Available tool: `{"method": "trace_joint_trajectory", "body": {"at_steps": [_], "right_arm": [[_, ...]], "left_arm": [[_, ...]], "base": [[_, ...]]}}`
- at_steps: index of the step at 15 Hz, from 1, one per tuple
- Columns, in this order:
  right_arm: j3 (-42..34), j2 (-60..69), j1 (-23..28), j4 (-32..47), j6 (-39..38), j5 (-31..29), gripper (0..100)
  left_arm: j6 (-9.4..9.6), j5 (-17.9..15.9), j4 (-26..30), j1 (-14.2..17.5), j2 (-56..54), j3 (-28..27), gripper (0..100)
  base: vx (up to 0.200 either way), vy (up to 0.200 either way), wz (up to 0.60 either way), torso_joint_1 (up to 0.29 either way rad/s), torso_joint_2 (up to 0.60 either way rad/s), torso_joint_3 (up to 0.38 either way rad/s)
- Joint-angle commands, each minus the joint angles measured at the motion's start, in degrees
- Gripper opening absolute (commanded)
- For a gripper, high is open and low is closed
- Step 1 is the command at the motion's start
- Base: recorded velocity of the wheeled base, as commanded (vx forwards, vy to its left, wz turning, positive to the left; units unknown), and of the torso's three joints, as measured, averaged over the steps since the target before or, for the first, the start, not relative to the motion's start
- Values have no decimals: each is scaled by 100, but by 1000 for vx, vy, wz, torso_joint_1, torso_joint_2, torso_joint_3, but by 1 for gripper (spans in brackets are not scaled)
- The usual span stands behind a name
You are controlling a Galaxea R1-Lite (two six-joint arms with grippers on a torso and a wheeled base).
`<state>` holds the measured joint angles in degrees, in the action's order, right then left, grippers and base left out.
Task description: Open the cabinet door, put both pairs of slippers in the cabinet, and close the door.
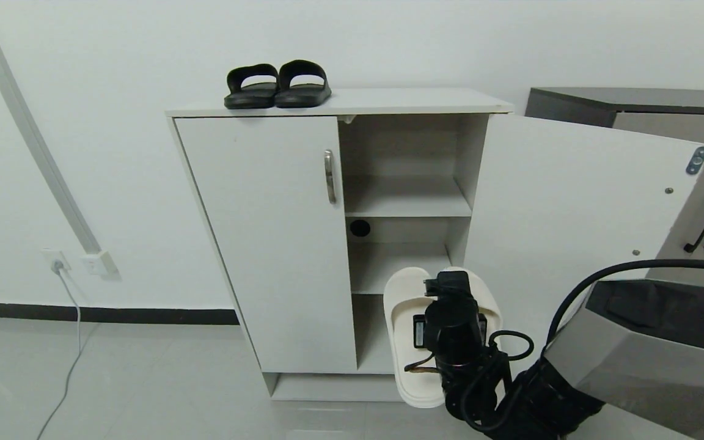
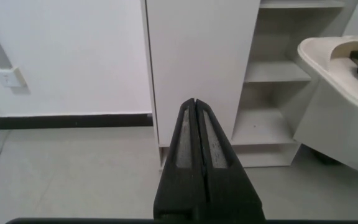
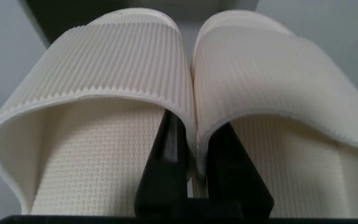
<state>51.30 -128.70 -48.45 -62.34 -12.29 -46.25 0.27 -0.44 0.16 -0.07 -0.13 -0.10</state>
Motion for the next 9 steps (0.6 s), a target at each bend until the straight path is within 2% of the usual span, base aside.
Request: {"method": "trace_joint_trajectory", "body": {"at_steps": [1, 9], "right_arm": [[38, -261, -51, -138, 7, 90, 0], [249, -525, -42, -191, 16, 125, 0]], "left_arm": [[0, 0, 2, 7, 13, 1, 0], [8, -26, 11, -1, 13, 1, 0]], "base": [[0, 0, 0, 0, 0, 0], [0, 0, 0, 0, 0, 0]]}}
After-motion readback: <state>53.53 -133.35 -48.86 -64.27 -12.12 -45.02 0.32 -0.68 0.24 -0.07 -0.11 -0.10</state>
